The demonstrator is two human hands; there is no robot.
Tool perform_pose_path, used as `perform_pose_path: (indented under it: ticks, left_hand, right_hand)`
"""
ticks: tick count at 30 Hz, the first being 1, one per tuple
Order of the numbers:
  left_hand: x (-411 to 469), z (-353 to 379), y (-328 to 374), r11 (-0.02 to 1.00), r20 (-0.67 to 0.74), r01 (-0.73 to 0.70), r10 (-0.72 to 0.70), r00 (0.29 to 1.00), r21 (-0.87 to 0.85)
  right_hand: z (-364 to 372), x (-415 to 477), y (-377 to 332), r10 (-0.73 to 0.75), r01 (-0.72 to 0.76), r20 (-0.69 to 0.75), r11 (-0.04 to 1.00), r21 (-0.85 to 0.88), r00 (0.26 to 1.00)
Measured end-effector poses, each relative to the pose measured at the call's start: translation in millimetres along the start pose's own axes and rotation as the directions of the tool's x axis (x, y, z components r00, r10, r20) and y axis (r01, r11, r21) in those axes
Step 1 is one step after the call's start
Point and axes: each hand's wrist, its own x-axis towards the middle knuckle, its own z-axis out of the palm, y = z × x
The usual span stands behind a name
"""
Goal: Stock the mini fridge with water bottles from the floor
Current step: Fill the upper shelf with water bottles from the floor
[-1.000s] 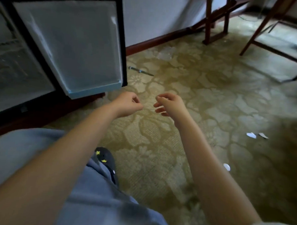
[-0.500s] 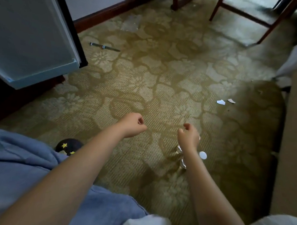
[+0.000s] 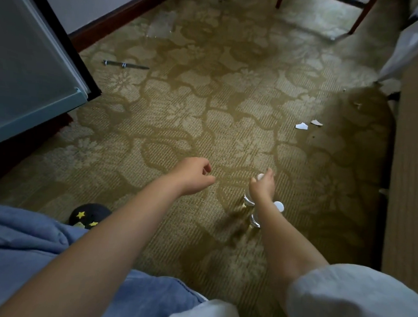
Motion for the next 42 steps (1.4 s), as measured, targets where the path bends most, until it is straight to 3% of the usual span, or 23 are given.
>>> perform_pose_path:
  ticks: [6, 9, 12, 18, 23, 25, 28, 34, 38, 40, 42]
  left_hand:
    - [-1.5, -10.0, -8.6, 1.000, -0.021, 0.025, -0.025, 0.999, -0.003]
    - [-1.9, -16.7, -15.6, 0.998, -0.044, 0.046, -0.047, 0.998, -0.031]
    - [-4.1, -23.5, -21.1, 0.996, -0.063, 0.055, -0.059, 0.996, -0.066]
    - [-9.0, -30.9, -30.0, 0.993, -0.083, 0.044, -0.053, 0.995, -0.108]
    - [-23.5, -32.1, -36.7, 0.901, -0.090, 0.010, -0.054, 0.994, -0.433]
    - [-30.8, -30.7, -40.6, 0.854, -0.128, -0.053, -0.015, 0.992, -0.517]
    - [-36.9, -27.0, -41.8, 0.801, -0.152, -0.069, -0.027, 0.988, -0.595]
    - [-30.9, -11.1, -43.0, 0.792, -0.085, 0.097, -0.184, 0.979, -0.602]
    - [-31.9, -2.7, -46.4, 0.801, -0.058, 0.106, -0.173, 0.983, -0.589]
    - [-31.1, -0.1, -46.3, 0.818, -0.051, 0.110, -0.167, 0.985, -0.565]
    - [-29.6, 1.6, -45.1, 0.825, -0.047, 0.103, -0.155, 0.987, -0.556]
  right_hand:
    - [6.3, -3.3, 6.7, -0.117, 0.118, 0.033, 0.992, -0.040, 0.993]
    - [2.9, -7.4, -3.7, -0.169, 0.167, 0.016, 0.982, 0.092, 0.986]
    - [-4.8, -17.7, -28.0, -0.327, 0.314, 0.016, 0.919, 0.241, 0.945]
    - [-27.6, -68.6, -113.8, -0.642, 0.521, 0.149, 0.718, 0.461, 0.752]
    - [-37.1, -125.0, -153.1, -0.823, 0.690, 0.244, 0.565, 0.453, 0.513]
    - [-34.6, -138.5, -159.9, -0.851, 0.715, 0.225, 0.521, 0.466, 0.474]
    - [-31.1, -147.3, -162.2, -0.831, 0.681, 0.201, 0.543, 0.491, 0.518]
    - [-26.1, -136.3, -138.3, -0.769, 0.605, 0.224, 0.617, 0.504, 0.598]
    - [-27.7, -113.4, -99.3, -0.590, 0.388, 0.178, 0.699, 0.600, 0.788]
    - [-29.5, -95.7, -70.6, -0.503, 0.409, 0.109, 0.795, 0.447, 0.857]
    - [-33.6, -78.3, -36.8, -0.477, 0.464, 0.083, 0.875, 0.142, 0.875]
